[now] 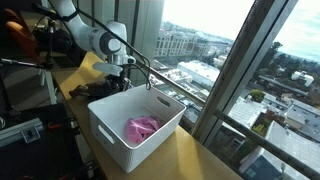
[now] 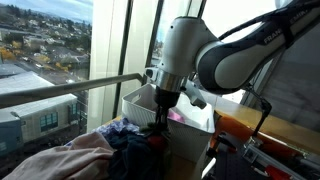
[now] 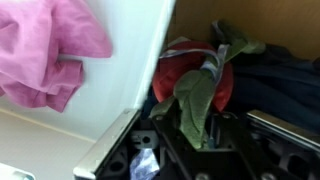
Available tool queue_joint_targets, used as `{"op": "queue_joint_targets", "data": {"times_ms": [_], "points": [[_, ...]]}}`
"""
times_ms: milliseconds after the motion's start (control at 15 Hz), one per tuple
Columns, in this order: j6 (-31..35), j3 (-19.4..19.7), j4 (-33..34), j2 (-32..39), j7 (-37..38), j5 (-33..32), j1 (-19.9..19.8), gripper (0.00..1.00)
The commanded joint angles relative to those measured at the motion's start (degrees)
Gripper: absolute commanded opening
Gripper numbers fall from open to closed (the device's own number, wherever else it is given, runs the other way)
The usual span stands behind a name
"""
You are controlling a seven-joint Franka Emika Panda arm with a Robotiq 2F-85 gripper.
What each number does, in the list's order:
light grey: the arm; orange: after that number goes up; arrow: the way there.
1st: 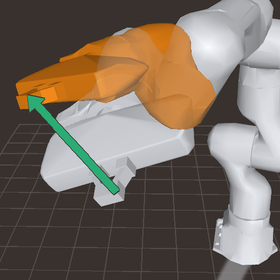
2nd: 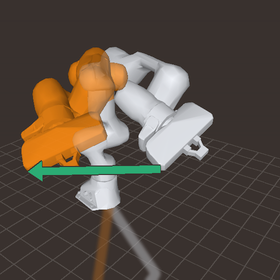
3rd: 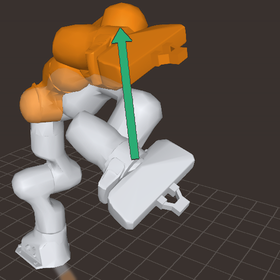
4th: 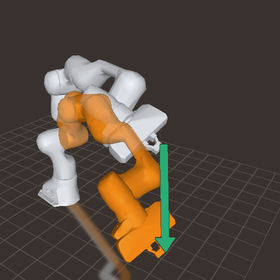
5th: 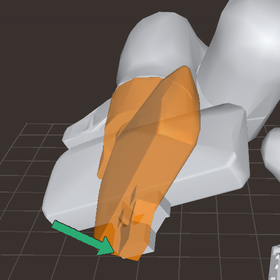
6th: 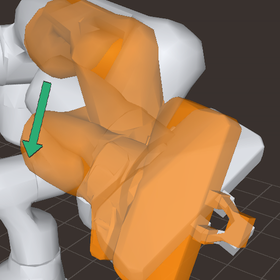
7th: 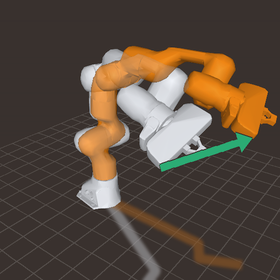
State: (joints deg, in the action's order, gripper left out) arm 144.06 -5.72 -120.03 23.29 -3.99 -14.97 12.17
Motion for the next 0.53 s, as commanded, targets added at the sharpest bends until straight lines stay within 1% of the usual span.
{"op": "queue_joint_targets", "data": {"times_ms": [0,67,133,200,467], "points": [[0.88,-0.54,0.18,1.45,-0.71,0.27,-0.43,0.0],[0.52,-0.66,-0.01,0.42,-0.9,0.32,-0.47,0.04],[-0.16,-0.6,-0.22,-0.76,-0.74,0.27,-0.43,0.03],[-1.03,-1.15,-0.79,-3.0,-1.76,1.5,-1.16,0.04],[-3.12,-2.6,-1.38,-9.79,-5.67,5.38,-3.23,0.04]]}}
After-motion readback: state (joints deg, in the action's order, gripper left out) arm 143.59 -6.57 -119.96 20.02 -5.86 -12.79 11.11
